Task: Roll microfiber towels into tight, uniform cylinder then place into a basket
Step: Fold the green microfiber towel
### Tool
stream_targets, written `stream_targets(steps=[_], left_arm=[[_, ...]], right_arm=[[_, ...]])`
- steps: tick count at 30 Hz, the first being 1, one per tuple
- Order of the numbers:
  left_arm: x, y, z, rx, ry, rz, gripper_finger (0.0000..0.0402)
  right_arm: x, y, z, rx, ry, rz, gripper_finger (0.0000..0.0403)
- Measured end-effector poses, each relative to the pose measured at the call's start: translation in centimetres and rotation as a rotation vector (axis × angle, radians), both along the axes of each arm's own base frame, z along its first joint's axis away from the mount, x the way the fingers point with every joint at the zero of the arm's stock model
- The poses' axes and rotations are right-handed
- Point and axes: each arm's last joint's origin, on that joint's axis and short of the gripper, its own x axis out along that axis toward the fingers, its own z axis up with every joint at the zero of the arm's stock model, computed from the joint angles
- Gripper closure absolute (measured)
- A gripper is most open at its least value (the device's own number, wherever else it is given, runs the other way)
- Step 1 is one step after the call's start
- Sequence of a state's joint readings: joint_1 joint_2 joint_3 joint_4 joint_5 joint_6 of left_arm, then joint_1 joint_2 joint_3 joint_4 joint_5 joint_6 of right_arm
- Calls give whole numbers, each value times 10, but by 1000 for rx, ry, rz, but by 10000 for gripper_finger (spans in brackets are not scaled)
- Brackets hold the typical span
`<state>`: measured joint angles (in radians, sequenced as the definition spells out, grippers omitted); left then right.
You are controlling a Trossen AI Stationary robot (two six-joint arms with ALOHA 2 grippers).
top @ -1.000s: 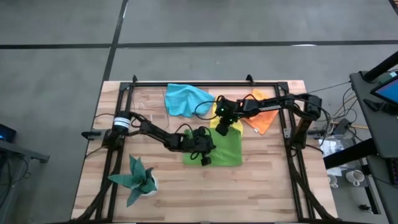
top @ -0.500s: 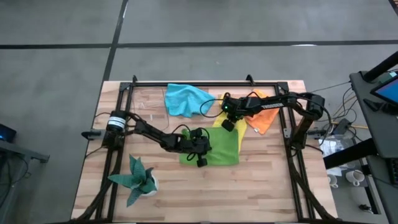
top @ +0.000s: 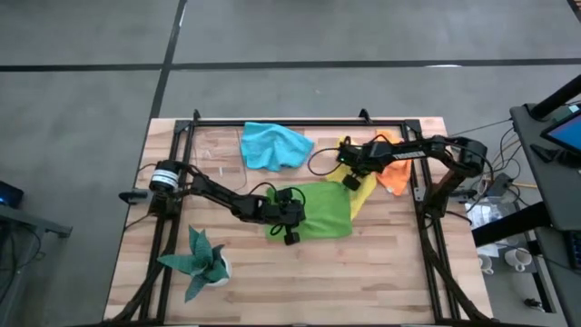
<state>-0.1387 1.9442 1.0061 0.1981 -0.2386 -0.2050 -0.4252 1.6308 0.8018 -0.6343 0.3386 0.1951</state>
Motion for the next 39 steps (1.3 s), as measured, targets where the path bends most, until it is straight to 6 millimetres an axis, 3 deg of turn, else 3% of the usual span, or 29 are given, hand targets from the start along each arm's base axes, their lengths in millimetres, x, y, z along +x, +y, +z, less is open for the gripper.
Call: stream_targets(steps=[7, 10, 15, 20, 23, 30, 35, 39], left_arm=[[-2, 0, -2, -11, 23, 18, 401], [-2, 0, -2, -10, 26, 19, 401], [-2, 0, -2, -10, 28, 19, 401], [-2, 0, -2, -10, 28, 19, 401], [-2, 0, -2, -10, 28, 20, 401], [-2, 0, -2, -10, 26, 19, 401], [-2, 0, -1, -11, 23, 19, 401], [-1, 0, -1, -11, 19, 19, 401]], right_arm=[[-25, -4, 14, -55, 50, -95, 395], [-29, -4, 31, -137, 24, -111, 394], [-37, 2, 71, -203, -166, -134, 394], [-47, 21, 88, -24, -396, -127, 394], [-49, 34, 78, 112, -423, -102, 394], [-45, 60, 28, 341, -380, -24, 394], [-42, 59, 1, 340, -364, -48, 394], [-37, 46, -6, 219, -331, -111, 394]])
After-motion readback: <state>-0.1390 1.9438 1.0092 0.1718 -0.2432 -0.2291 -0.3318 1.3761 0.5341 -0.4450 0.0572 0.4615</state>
